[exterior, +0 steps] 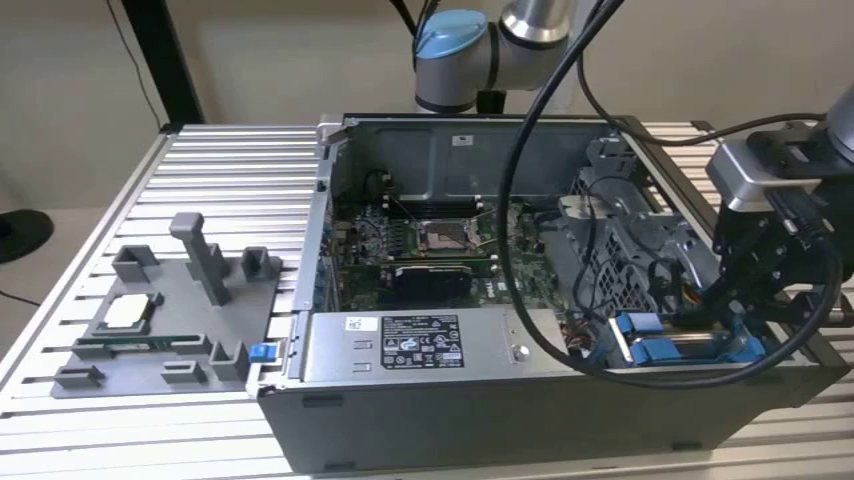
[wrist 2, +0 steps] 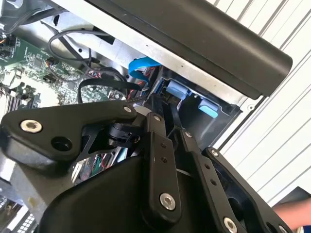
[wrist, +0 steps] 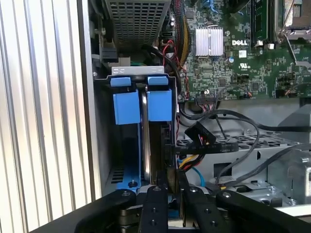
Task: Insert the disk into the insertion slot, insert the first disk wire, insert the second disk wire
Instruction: 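Insert the second disk wire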
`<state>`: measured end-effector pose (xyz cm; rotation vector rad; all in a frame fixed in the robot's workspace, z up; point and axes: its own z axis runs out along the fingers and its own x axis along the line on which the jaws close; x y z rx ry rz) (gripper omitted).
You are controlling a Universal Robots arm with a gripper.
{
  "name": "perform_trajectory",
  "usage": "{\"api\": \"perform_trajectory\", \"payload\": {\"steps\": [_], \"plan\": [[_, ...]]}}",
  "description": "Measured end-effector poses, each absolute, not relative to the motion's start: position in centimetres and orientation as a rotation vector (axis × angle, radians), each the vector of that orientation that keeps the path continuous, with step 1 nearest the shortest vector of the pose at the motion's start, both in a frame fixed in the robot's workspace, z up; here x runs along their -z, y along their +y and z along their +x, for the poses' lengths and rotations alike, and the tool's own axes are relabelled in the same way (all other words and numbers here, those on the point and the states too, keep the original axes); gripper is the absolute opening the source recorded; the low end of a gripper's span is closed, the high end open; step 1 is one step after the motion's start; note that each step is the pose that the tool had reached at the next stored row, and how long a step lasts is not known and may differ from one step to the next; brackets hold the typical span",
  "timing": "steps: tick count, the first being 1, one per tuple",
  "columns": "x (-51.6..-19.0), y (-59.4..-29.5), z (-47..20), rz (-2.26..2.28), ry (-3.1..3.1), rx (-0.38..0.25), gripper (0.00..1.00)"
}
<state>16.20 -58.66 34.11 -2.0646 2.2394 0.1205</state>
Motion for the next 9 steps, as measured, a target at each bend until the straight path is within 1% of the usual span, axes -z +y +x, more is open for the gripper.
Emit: {"api": "perform_trajectory", "payload": {"steps": [9], "plan": [[-33.88, -58.62, 15.84, -2.017, 2.276, -0.118, 0.0]]}}
